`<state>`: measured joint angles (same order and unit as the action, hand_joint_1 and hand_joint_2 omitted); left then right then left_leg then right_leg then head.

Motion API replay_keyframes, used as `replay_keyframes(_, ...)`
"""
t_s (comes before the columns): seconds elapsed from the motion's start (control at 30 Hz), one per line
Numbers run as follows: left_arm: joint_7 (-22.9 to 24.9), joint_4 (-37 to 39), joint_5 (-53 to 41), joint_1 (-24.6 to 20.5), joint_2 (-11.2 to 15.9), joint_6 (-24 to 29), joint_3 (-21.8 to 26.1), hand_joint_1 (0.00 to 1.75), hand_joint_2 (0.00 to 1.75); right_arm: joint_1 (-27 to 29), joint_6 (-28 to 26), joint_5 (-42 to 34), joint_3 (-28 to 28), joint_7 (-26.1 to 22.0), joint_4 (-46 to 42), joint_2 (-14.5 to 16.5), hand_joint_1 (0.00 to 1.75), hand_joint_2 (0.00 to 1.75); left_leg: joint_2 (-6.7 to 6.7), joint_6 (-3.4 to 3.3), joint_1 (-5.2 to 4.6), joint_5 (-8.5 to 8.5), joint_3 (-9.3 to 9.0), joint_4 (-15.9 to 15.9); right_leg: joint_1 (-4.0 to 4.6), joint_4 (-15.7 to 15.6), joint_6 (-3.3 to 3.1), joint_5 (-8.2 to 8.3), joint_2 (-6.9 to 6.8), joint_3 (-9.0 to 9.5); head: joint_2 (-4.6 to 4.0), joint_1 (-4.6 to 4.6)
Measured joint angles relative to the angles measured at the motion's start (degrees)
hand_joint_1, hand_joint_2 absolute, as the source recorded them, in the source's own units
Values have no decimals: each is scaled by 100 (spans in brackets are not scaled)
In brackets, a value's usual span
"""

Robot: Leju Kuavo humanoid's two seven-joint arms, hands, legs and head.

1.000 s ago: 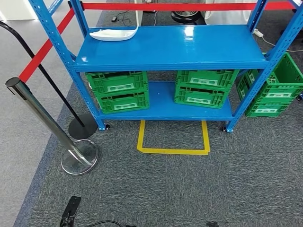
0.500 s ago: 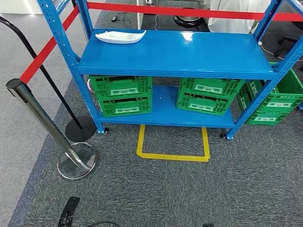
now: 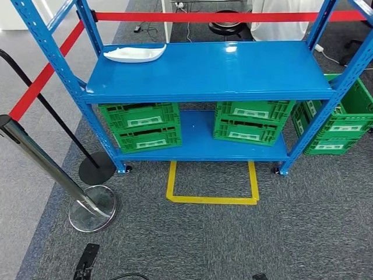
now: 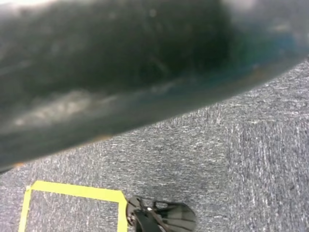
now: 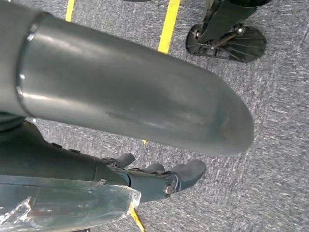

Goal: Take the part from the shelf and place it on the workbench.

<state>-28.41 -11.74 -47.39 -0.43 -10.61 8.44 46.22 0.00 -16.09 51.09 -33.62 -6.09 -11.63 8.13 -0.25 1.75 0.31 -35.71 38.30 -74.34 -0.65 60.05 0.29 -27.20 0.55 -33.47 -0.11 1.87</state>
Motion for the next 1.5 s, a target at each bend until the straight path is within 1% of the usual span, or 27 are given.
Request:
replay_keyframes(0.07,0,0,0,12,3,0,2,0,0,13,-1,1,-2,1,0,0,0,0,0,-23,0,436,10,301,-1,0,14,-63,14,96,0,1)
replay_keyframes(0.1,0,0,0,13,4,0,3,0,0,13,-2,1,-3,0,0,0,0,0,1,-42,-1,723,-105,683,-1,-2,28,-98,18,147,0,3)
replay_keyframes(0.17,1,1,0,2,2,-1,2,0,0,0,-2,1,-3,0,0,0,0,0,5,-82,-15,998,-353,1332,20,-7,86,-179,25,197,0,3)
replay_keyframes(0.2,1,2,0,-4,1,-2,2,0,0,-4,-2,1,-2,-1,0,-1,0,0,6,-103,-23,1003,-420,1496,30,-23,120,-209,25,205,0,-3)
replay_keyframes(0.33,-1,2,-1,14,4,-15,5,0,0,-11,-3,4,-2,-2,-1,-1,0,0,2,-223,-5,930,-508,1605,34,16,253,-301,5,221,0,-32)
replay_keyframes(0.4,-4,2,-2,13,11,-25,9,0,0,-14,-4,4,-1,-5,-2,-1,0,0,6,-286,17,900,-570,1626,27,560,303,-552,-8,-51,0,-62)
replay_keyframes(0.47,-5,2,-2,13,9,-37,9,0,0,-6,-4,4,1,-4,-1,1,0,0,8,-316,16,838,-629,1625,22,1346,335,-833,-10,-533,0,-80)
replay_keyframes(0.5,-4,2,-2,17,7,-42,9,0,0,1,-4,4,2,-4,-1,0,0,0,6,-317,16,800,-670,1625,19,1573,343,-833,-11,-713,0,-80)
replay_keyframes(0.53,-4,2,-2,22,4,-43,10,0,0,6,-4,4,3,-3,0,-1,0,0,2,-310,20,758,-724,1624,17,1572,347,-700,-11,-786,0,-83)
replay_keyframes(0.57,-5,2,-3,25,3,-44,10,0,0,9,-4,4,3,-3,0,-2,0,0,-4,-296,28,708,-796,1624,13,1337,347,-452,-13,-741,0,-82)
replay_keyframes(0.63,-5,2,-6,25,5,-52,11,0,0,7,-4,7,3,-4,2,-4,0,0,-11,-240,31,589,-940,1619,5,579,355,59,-23,-456,0,-95)
replay_keyframes(0.7,-5,3,-13,16,10,-60,10,0,0,-5,-3,10,4,-5,6,-3,0,0,-18,-175,9,508,-1005,1617,5,156,302,210,-22,-258,1,-109)
replay_keyframes(0.8,-7,3,-25,3,13,-61,10,0,0,2,-4,13,2,-5,8,-4,0,0,-19,-106,3,469,-1045,1667,7,94,159,133,-8,-219,1,-69)
replay_keyframes(0.87,-10,2,-27,-9,10,-61,10,0,0,2,-8,14,-3,-8,7,-8,0,0,-11,-53,8,348,-954,1446,-8,55,74,98,-8,-160,1,-49)
replay_keyframes(0.9,-12,3,-29,-14,7,-61,9,0,0,-6,-8,15,-5,-9,7,-10,0,0,-7,-30,9,226,-793,1150,-13,41,40,76,-10,-127,1,-38)
replay_keyframes(0.97,-13,4,-40,-16,3,-61,8,0,0,-19,-5,16,-4,-9,8,-10,0,0,-7,-5,9,-31,-290,345,-11,33,-2,25,-10,-74,0,-25)
replay_keyframes(1.0,-13,4,-47,-9,3,-60,8,0,0,-15,-4,18,-4,-8,8,-10,0,0,-7,-3,9,-57,-71,56,-10,33,-10,-6,-6,-41,0,-21)
replay_keyframes(1.03,-13,4,-54,-1,4,-60,9,0,0,-5,-4,21,-5,-8,8,-10,0,0,-7,-9,9,42,58,-39,-10,33,-10,-39,1,3,0,-18)
replay_keyframes(1.07,-13,4,-57,6,6,-59,9,0,0,2,-3,29,-7,-8,8,-10,0,0,-7,-23,9,269,73,103,-10,32,-3,-77,8,60,0,-16)
replay_keyframes(1.13,-13,4,-61,10,9,-59,9,0,0,3,1,64,-8,-8,8,-10,0,0,-6,-64,3,826,-117,787,-7,29,26,-157,18,169,0,-17)
replay_keyframes(1.17,-13,4,-61,6,10,-58,9,0,0,-4,4,83,-8,-8,8,-10,0,0,-6,-86,-4,974,-244,1143,4,30,55,-206,25,195,0,-16)
replay_keyframes(1.23,-13,4,-61,-7,10,-57,8,0,0,-14,9,102,-9,-8,7,-10,0,0,-6,-126,-23,986,-374,1478,20,-2,127,-272,28,212,0,-21)
replay_keyframes(1.3,-13,4,-61,-3,7,-56,9,0,0,-20,9,102,-10,-7,7,-10,0,0,-9,-177,-15,938,-415,1544,21,-51,201,-301,21,254,1,-27)
replay_keyframes(1.37,-13,4,-61,13,9,-53,13,0,0,-26,8,102,-10,-8,5,-10,0,0,-10,-246,12,923,-484,1594,21,113,262,-393,3,208,1,-41)
replay_keyframes(1.4,-13,4,-61,13,11,-52,14,0,0,-30,8,102,-10,-8,5,-10,0,0,-8,-278,24,906,-528,1611,19,369,288,-507,-4,80,2,-49)
replay_keyframes(1.47,-13,4,-61,10,17,-51,16,0,0,-25,8,102,-9,-6,6,-10,0,0,-4,-318,19,833,-603,1615,16,1140,326,-783,-9,-387,1,-62)
replay_keyframes(1.5,-13,4,-61,14,15,-52,16,0,0,-18,9,102,-9,-5,7,-10,0,0,-7,-324,17,788,-652,1615,14,1451,338,-830,-9,-617,1,-61)
